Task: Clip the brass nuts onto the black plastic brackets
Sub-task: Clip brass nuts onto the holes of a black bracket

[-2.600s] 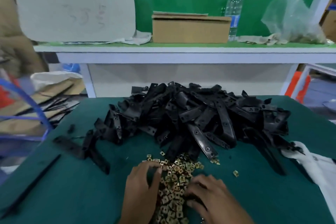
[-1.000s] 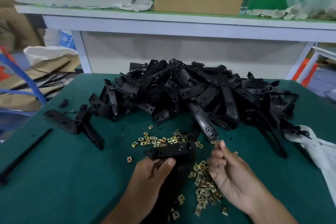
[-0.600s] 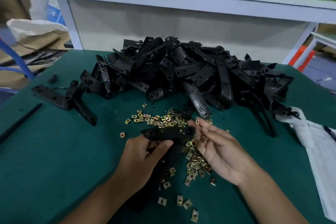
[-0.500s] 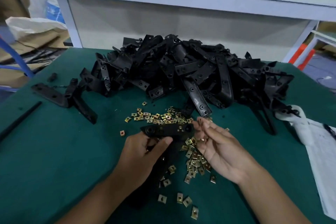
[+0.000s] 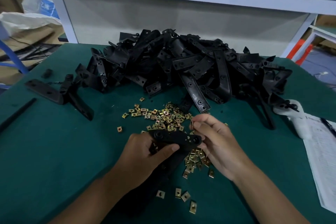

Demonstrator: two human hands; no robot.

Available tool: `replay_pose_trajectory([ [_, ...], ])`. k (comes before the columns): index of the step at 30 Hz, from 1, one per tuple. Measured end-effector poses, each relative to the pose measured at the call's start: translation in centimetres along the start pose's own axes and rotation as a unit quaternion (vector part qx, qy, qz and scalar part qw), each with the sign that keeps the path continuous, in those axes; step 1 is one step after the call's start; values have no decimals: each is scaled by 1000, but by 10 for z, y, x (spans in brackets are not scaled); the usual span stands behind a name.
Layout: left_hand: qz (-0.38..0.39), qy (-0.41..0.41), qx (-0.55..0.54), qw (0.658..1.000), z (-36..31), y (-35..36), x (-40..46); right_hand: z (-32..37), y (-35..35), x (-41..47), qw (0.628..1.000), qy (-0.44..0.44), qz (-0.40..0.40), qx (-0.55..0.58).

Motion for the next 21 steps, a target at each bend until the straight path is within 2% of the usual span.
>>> replay_pose_trajectory([
  [7, 16, 16, 25, 999, -5, 1, 0, 3, 4, -4, 992, -46, 8, -119],
  [21, -7, 22, 65, 998, -1, 0, 0, -1, 2, -1, 992, -53, 16, -112],
])
Point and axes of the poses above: each hand's wrist, its own x-axis towards the middle knuckle, its own y-axis out of the palm, z = x × y, the point moved 4 cm from there along x, towards the middle knuckle, and after that the axes turned 8 degrees about -x, right-handed, at the moved point
